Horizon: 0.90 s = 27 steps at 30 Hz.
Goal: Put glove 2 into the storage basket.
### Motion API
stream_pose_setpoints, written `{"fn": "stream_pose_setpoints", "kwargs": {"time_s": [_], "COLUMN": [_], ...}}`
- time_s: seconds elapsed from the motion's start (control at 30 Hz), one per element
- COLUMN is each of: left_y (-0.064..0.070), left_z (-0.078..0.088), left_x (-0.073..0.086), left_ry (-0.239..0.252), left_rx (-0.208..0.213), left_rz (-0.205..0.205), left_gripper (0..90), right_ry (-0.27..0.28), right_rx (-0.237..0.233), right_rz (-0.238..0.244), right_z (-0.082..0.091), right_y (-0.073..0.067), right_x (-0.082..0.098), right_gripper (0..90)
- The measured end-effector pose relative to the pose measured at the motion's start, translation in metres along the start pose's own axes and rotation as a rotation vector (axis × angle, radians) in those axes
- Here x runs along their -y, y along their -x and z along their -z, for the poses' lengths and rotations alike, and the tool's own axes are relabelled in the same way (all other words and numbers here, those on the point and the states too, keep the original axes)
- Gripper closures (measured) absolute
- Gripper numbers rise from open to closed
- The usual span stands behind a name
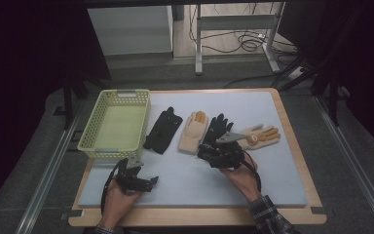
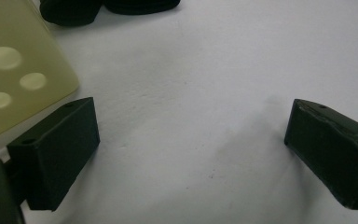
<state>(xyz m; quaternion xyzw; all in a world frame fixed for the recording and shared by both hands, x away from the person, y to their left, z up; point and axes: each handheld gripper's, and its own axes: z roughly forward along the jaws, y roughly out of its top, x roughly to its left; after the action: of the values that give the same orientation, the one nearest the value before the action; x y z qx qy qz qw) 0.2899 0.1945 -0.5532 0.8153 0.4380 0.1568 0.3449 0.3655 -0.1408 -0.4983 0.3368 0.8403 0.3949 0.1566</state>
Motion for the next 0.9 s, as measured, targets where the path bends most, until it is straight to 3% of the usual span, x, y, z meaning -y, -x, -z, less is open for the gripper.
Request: {"fn": "stream_pose_setpoints", "kwargs": {"time_s": [0.27, 0.47, 0.63, 0.67, 0.9], "left_y": [0.0, 0.0, 0.0, 0.0, 0.0], "left_z": [0.0, 0.0, 0.0, 0.0, 0.0], "left_x": [0.0, 0.0, 0.0, 0.0, 0.0], "left_ry": [0.0, -0.001, -0.001, -0.001, 0.0], "left_rx": [0.001, 0.001, 0.001, 0.001, 0.002], "left_rz": [0.001, 0.001, 0.0, 0.0, 0.002], "left_gripper": [3.3, 3.3, 3.3, 3.3, 3.3], "right_ry": [-0.018, -0.027, -0.035, -0.035, -0.075], "right_rx": [-0.021, -0.023, -0.041, -0.041, -0.024], "right_rz": [0.06, 0.068, 0.051, 0.051, 0.041], "right_z": [-0.049, -0.076, -0.107, -0.107, -0.149], "right_y": [-0.014, -0.018, -0.022, -0.022, -0.03], "right_x": [-0.041, -0.061, -0.079, -0.079, -0.092], "right_gripper": [50.8, 52.9, 45.6, 45.6, 31.8]}}
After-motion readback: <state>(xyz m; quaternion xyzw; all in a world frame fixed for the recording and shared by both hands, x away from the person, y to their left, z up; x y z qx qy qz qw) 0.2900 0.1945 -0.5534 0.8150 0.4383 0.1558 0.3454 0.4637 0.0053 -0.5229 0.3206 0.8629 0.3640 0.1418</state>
